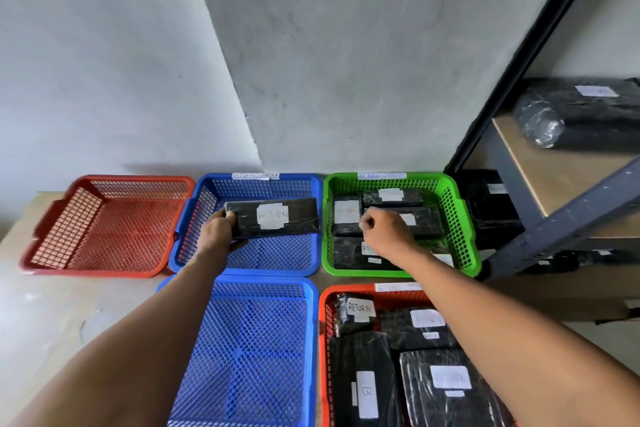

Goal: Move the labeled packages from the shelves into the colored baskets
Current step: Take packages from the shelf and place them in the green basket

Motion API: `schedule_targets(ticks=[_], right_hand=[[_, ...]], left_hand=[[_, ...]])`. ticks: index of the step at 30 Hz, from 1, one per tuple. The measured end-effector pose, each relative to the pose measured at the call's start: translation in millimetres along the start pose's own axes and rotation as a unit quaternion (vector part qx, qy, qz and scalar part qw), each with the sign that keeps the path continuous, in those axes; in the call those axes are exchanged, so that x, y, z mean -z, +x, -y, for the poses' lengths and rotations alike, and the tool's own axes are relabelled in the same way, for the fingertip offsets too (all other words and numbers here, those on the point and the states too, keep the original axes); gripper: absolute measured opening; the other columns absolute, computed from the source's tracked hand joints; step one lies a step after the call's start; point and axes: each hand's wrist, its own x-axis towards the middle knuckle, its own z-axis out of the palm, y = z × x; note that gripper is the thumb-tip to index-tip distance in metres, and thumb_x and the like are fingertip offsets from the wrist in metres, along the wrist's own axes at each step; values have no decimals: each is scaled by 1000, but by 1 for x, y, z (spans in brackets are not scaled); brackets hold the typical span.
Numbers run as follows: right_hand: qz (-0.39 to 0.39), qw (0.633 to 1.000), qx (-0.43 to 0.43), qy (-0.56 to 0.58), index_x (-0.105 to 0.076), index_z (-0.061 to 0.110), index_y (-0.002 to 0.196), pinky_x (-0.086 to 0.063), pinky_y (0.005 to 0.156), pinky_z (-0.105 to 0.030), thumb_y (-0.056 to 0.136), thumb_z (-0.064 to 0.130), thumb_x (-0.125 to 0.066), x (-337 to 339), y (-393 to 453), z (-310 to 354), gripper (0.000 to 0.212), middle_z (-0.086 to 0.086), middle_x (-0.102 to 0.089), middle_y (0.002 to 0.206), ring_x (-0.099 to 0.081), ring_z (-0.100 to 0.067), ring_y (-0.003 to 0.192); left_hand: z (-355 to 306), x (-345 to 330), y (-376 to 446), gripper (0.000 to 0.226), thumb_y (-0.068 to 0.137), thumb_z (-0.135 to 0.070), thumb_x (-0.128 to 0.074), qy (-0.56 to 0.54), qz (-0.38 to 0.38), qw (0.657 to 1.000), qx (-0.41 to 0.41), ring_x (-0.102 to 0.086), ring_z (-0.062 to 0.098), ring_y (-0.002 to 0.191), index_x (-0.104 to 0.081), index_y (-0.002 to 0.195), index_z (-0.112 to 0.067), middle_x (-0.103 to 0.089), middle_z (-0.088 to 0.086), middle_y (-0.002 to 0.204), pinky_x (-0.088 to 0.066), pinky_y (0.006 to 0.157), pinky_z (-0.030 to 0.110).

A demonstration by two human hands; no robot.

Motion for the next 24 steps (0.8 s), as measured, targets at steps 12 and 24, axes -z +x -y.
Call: schedule_targets(ticks=[12, 24], right_hand=[[-28, 999, 30, -5, -66, 14, 92, -53, 78, -35, 90, 12, -58, -69, 11, 62, 9, -1, -61, 98, -62, -21, 87], [-75, 997, 3, 11, -63, 16, 92, -52, 74, -31, 91, 8, -61, -90, 16, 50, 8, -1, -58, 98, -60, -18, 85]], left_hand=[[6, 28, 62, 21, 102, -14, -41, 94, -1, 995, 26, -58, 23, 87, -62, 104, -15, -58, 8, 96, -59, 81, 45], [12, -21, 114, 40, 105, -28, -44, 188, -16, 982, 15, -58, 29, 96, -59, 134, -5, -64, 15, 119, -40, 77, 32]])
